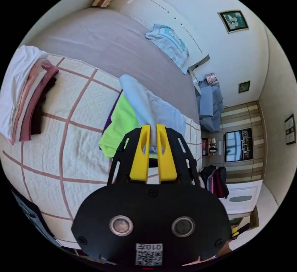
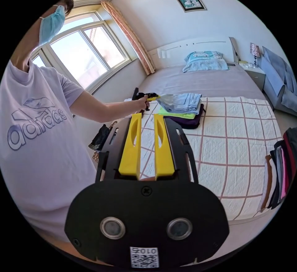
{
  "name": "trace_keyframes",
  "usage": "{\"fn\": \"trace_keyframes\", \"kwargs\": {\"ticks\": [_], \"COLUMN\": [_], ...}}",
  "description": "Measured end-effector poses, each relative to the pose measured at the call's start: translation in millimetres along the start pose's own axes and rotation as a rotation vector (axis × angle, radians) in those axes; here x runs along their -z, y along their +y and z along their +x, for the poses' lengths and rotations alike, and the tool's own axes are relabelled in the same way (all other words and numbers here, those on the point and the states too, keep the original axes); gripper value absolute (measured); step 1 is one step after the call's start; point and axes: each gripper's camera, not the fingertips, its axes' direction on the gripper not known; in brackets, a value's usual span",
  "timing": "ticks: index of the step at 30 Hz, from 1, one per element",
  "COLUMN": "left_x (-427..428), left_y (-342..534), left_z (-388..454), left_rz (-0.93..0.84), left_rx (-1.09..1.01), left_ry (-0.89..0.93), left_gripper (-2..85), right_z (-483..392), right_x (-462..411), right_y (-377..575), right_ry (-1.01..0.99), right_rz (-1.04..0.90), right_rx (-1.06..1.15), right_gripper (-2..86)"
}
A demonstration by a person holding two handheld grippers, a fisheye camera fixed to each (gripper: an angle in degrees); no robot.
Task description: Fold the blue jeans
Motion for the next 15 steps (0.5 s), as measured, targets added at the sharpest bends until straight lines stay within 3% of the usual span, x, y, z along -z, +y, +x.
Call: {"fn": "trace_keyframes", "kwargs": {"ticks": [5, 10, 15], "left_x": [24, 76, 124], "left_y": [64, 114, 164], "left_z": [87, 165, 226], "left_rz": [-0.089, -0.099, -0.118], "left_rx": [-0.16, -0.298, -0.363], "left_ry": [0.325, 0.409, 0.411], "left_gripper": [3.0, 3.0, 3.4], "right_z": [-17, -27, -46], "right_x": [-16, -35, -63], "right_y": [-1, -13, 4], "right_ry": [0.148, 0.345, 0.494], "right_rz": [0.006, -0.073, -0.204], "right_rx": [-0.001, 0.073, 0.324], "right_gripper": [13.3, 20.4, 22.2]}}
